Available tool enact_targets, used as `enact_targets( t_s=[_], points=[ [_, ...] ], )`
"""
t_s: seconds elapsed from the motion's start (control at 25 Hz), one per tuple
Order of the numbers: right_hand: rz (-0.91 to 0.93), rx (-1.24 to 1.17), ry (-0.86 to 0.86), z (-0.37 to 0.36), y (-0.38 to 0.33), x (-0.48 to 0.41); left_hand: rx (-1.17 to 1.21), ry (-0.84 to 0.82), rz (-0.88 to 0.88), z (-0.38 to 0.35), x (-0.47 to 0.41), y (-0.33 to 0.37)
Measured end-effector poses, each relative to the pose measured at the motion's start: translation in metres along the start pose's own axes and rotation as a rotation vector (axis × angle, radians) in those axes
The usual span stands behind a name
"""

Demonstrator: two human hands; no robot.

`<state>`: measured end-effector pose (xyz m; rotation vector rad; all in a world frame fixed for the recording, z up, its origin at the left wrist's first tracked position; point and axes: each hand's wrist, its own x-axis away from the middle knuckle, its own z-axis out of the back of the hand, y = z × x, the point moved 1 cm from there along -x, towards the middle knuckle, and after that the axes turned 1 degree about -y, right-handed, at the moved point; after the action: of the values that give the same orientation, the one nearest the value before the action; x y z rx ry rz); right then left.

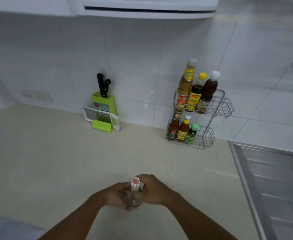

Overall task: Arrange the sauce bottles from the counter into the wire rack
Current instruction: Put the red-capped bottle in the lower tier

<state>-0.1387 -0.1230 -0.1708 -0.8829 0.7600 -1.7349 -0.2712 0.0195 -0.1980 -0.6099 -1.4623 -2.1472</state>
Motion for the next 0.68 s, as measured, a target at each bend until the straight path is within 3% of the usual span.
enact_targets(
  t_s=[0.24, 0.32, 0.44, 0.52, 0.6, 0.68],
  points=[
    [-0.056, -0.310, 0.242, 0.022, -0.018, 0.020, 0.247, 0.281, -0.286, -0.030, 0.006, 0.027],
    [-0.031, -0.347, 0.308, 0.048, -0.030, 0.028, 0.267, 0.303, -0.355, -0.026, 0.007, 0.048],
    [0.108, -0.025, 0.495, 0.108, -0.056, 0.051, 0.256, 0.193, -0.375, -0.011, 0.012, 0.093],
    [0.209, 0.265, 0.506, 0.144, -0.073, 0.066, 0.265, 0.031, -0.343, -0.003, 0.020, 0.127],
    [0.185, 0.394, 0.484, 0.169, -0.082, 0.077, 0.266, -0.072, -0.321, -0.003, 0.027, 0.158],
    [0.088, 0.370, 0.554, 0.182, -0.085, 0.084, 0.063, 0.134, -0.310, -0.008, 0.026, 0.181]
  ],
)
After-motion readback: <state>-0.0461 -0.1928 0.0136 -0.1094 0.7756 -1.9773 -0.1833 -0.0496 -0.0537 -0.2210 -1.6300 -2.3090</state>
